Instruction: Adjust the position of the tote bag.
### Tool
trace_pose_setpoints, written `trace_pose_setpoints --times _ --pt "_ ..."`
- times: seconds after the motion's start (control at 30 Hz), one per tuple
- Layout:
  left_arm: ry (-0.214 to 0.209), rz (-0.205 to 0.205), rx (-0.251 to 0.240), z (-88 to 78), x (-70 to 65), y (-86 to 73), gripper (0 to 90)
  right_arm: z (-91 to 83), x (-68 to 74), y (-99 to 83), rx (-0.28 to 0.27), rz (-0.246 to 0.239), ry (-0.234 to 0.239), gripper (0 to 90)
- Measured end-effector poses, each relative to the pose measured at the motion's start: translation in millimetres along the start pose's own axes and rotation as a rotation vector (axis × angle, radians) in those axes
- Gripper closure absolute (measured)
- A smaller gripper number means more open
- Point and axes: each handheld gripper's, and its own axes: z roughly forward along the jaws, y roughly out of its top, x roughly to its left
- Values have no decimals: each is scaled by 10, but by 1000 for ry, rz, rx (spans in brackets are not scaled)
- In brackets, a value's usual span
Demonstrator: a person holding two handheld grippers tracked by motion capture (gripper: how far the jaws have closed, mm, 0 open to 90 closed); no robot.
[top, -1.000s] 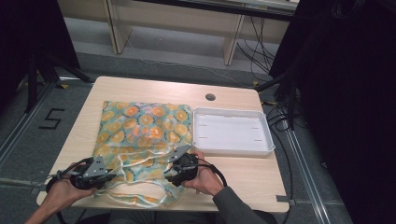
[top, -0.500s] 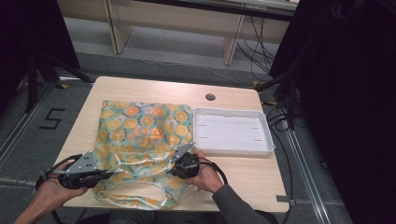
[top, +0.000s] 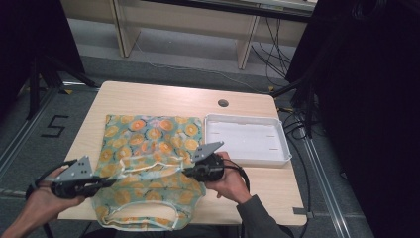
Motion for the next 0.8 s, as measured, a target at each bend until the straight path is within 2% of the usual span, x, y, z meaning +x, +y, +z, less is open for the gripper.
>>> trace_pose_setpoints --times 0.03,0.07,0.1,0.13,0.17,0.2,0.23,0.27,0.3,0.33,0.37,0.4,0.43,0.5,0.53,0.57,0.6,0.63,0.67,0.7,0.73,0.77,0.8 --pt "21 -12 5 62 137 88 883 37 -114 72 0 24 -42 900" --pt "21 -12 5 62 137 88 883 71 -174 102 -8 26 -60 900" --pt "48 -22 8 113 231 143 883 71 -174 102 -8 26 -60 900" --pt "63 -18 17 156 314 185 884 129 -284 149 -14 28 -76 900" --pt "89 -21 35 250 455 231 884 245 -442 197 -21 76 -125 900" --pt "89 -21 35 250 455 231 884 245 -442 197 -21 76 -125 900" --pt "100 -32 57 384 615 243 884 399 -608 217 2 75 -161 900" --pt "100 -32 57 384 615 243 884 460 -661 215 12 73 -170 900" --pt "117 -45 93 530 742 220 884 551 -716 205 44 92 -173 900" --pt "117 -45 93 530 742 220 883 551 -716 205 44 92 -173 900" --pt "133 -52 121 642 799 184 882 699 -767 177 87 82 -180 900" --pt "133 -60 132 695 821 163 882 699 -767 177 87 82 -180 900" --pt "139 -93 141 810 837 107 879 769 -770 161 117 59 -178 900" --pt "140 -105 148 871 835 73 878 811 -757 149 138 44 -181 893" --pt "139 -91 158 896 837 56 878 811 -757 149 138 44 -181 893" --pt "138 -105 159 917 817 37 879 814 -731 153 155 59 -202 800" --pt "138 -105 159 917 817 37 881 814 -731 153 155 59 -202 800" --pt "145 -94 160 889 823 48 883 747 -702 197 136 75 -240 650" --pt "143 -86 159 878 833 51 884 708 -686 219 124 93 -238 584" --pt "143 -86 159 878 833 51 885 708 -686 219 124 93 -238 584" --pt "139 -111 150 868 831 49 885 672 -651 239 110 125 -223 534" --pt "143 -108 147 859 841 49 886 578 -600 272 67 130 -186 508" --pt "146 -121 150 860 846 44 888 406 -493 309 10 89 -178 490"
